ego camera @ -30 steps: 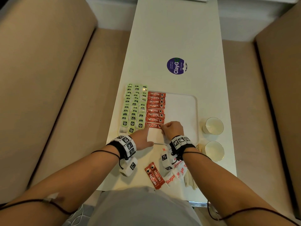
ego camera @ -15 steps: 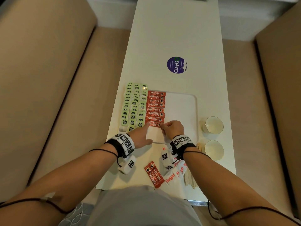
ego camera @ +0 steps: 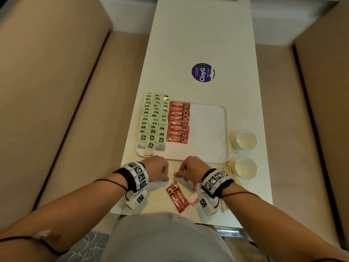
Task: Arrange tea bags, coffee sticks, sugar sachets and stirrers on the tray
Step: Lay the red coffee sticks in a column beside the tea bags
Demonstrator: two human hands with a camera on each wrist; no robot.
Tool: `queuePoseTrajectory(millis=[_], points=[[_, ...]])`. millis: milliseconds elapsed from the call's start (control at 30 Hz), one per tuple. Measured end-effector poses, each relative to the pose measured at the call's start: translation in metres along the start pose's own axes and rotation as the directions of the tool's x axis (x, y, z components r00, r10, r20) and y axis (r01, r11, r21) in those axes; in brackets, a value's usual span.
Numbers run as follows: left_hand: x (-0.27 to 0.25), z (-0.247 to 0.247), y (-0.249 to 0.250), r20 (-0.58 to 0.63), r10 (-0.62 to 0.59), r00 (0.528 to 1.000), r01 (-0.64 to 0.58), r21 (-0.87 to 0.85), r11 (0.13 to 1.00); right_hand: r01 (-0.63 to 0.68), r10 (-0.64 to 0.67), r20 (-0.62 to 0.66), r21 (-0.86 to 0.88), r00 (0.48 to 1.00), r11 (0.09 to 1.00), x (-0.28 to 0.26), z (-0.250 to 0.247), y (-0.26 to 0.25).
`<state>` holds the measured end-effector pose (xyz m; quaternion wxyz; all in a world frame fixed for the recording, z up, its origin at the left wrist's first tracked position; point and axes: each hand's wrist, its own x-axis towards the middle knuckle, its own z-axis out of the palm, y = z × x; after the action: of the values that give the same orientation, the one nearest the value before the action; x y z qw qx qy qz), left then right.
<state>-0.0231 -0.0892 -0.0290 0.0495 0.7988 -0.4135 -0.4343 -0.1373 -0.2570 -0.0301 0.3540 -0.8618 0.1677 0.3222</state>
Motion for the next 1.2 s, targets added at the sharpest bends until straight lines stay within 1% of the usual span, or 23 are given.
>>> queuePoseTrajectory(millis=[100, 167, 300, 400, 567, 733, 800, 867, 933, 1067, 1200], points=[[0.0, 0.011, 0.002, 0.07, -0.027, 0.997, 0.023, 0.057, 0.998, 0.012, -0.003, 0.079, -0.104, 0.997, 0.994, -0.009, 0.007, 0.001], [0.0, 0.018, 0.005, 0.086, -0.039, 0.995, 0.03, 0.103, 0.994, 0.028, -0.011, 0.11, -0.157, 0.994, 0.987, -0.013, 0.012, 0.0], [-0.005, 0.026, 0.013, 0.085, -0.074, 0.994, 0.055, 0.21, 0.976, 0.035, -0.002, 0.127, -0.26, 0.992, 0.965, -0.014, 0.024, -0.001], [-0.008, 0.028, 0.019, 0.047, -0.11, 0.993, 0.092, 0.278, 0.956, 0.033, 0.005, 0.115, -0.326, 0.993, 0.945, -0.014, 0.029, -0.001], [-0.009, 0.027, 0.018, 0.014, -0.17, 0.985, 0.162, 0.232, 0.959, 0.016, -0.005, 0.038, -0.318, 0.999, 0.948, -0.012, 0.031, -0.005], [-0.01, 0.015, 0.012, -0.004, -0.211, 0.977, 0.208, 0.181, 0.961, -0.03, 0.021, -0.041, -0.221, 0.999, 0.975, -0.008, 0.027, -0.005], [-0.009, 0.01, 0.008, -0.037, -0.21, 0.977, 0.214, 0.18, 0.96, -0.033, 0.022, -0.056, -0.208, 0.998, 0.978, -0.007, 0.027, -0.005], [-0.009, 0.008, 0.004, -0.08, -0.205, 0.975, 0.216, 0.173, 0.961, -0.037, 0.025, -0.056, -0.215, 0.998, 0.976, -0.007, 0.027, -0.006], [-0.011, 0.009, 0.004, -0.096, -0.219, 0.971, 0.233, 0.17, 0.958, -0.038, 0.027, -0.048, -0.248, 0.998, 0.968, -0.007, 0.028, -0.007], [-0.015, 0.019, 0.009, -0.058, -0.266, 0.962, 0.272, 0.187, 0.944, -0.037, 0.028, -0.033, -0.329, 0.999, 0.943, -0.006, 0.033, -0.009], [-0.012, 0.022, 0.01, -0.057, -0.24, 0.969, 0.246, 0.15, 0.958, -0.025, 0.008, -0.052, -0.336, 0.999, 0.942, -0.005, 0.031, -0.01]])
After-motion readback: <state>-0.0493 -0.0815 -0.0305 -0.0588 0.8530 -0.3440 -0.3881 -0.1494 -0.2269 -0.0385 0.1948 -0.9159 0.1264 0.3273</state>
